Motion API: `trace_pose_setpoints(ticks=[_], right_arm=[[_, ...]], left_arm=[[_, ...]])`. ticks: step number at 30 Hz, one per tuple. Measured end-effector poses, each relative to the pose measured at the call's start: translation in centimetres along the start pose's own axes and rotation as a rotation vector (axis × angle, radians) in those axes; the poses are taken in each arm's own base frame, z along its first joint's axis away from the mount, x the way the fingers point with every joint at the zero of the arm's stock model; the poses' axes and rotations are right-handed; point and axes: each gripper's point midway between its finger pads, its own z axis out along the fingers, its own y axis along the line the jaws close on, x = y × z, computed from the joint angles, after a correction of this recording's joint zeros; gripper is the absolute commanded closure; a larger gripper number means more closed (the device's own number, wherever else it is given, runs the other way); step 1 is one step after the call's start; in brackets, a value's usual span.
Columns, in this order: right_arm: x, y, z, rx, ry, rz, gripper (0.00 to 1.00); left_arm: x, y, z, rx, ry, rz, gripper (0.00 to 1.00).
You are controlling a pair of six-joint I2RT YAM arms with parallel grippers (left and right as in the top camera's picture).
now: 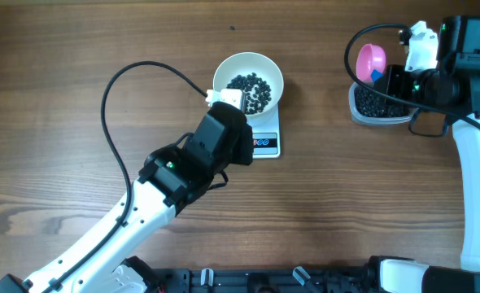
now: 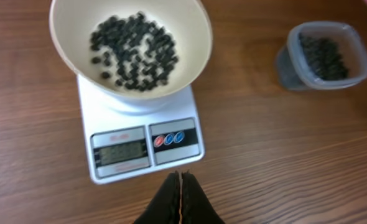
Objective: Scoop item into bowl and weigh 150g on scale
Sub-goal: 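Withdraw the left gripper from the scale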
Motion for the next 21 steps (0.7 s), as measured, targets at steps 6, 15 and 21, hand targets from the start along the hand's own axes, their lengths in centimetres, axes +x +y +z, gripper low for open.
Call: trace_pose_setpoints(ticks=[6,15,21], right_arm=[[0.0,0.0,0.0,0.0,-0.001,0.0,0.96],[-1.6,0.1,-0.1,-0.002,-0.064,-0.017,0.96],[-3.8,0.2,-0.3,-0.005,-0.154,-0.041,0.96]], left_arm=[[0.2,1.5,0.0,-0.049,0.016,0.02,0.96],[-2.4,6.9,0.6,-0.154,-0.023,0.037,0.96],[-5.1,11.4,2.1,-0.198,-0.056,0.115,0.96]])
